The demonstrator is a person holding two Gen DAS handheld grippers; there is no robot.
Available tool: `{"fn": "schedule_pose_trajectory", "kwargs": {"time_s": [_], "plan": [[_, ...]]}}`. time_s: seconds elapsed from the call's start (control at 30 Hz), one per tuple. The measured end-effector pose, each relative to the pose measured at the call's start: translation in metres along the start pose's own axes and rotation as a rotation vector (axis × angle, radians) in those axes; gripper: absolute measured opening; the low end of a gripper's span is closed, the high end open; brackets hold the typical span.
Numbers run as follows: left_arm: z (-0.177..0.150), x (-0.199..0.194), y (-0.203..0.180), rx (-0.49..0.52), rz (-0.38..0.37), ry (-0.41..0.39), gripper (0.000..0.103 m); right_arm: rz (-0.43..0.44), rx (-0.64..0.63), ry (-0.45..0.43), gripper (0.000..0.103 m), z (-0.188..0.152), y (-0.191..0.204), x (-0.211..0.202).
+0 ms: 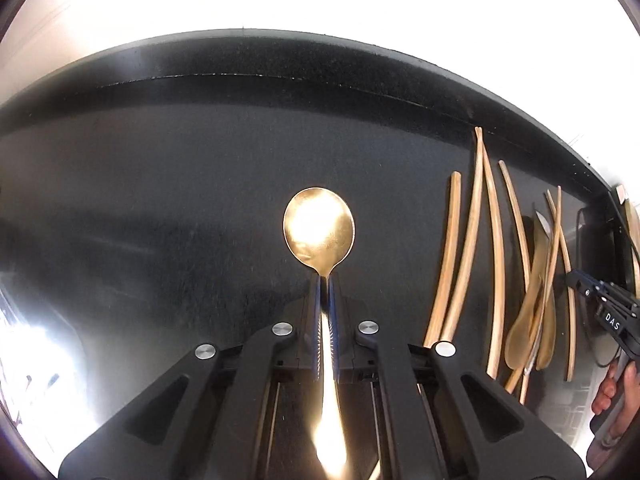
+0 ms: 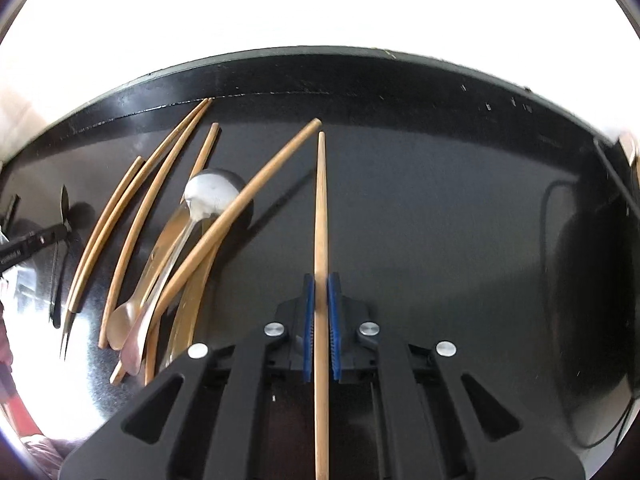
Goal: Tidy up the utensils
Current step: 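Close left tool on a gold spoon while right tool closes on a chopstick, then lift gold spoon and chopstick and carry them toward the clear container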
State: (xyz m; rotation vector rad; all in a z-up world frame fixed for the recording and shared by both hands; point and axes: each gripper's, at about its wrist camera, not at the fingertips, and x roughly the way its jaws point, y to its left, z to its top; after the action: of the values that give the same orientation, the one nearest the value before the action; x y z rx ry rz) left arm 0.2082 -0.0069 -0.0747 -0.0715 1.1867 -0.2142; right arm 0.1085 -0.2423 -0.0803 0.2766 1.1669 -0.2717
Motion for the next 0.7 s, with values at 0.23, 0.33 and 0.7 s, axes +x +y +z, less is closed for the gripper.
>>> {"fn": "schedule_pose_trajectory", "kwargs": {"time_s": [0.23,0.33,0.7], "plan": [[-0.017,-0.033,-0.012,0.012,-0.028,-0.046,0.000,0.079,0.081,-0.003,0.008,-0.024,-0.013,-0.025],[-0.017,-0.050,-0.013,0.020,-0.041,-0.081,0.000,0.102,0.095,-0.030,0.008,-0.030,-0.011,-0.039],[-0.048,-0.126,0.028,0.006,-0.096,-0.189,0.000,0.179,0.066,-0.129,0.008,-0.039,0.020,-0.102]]}}
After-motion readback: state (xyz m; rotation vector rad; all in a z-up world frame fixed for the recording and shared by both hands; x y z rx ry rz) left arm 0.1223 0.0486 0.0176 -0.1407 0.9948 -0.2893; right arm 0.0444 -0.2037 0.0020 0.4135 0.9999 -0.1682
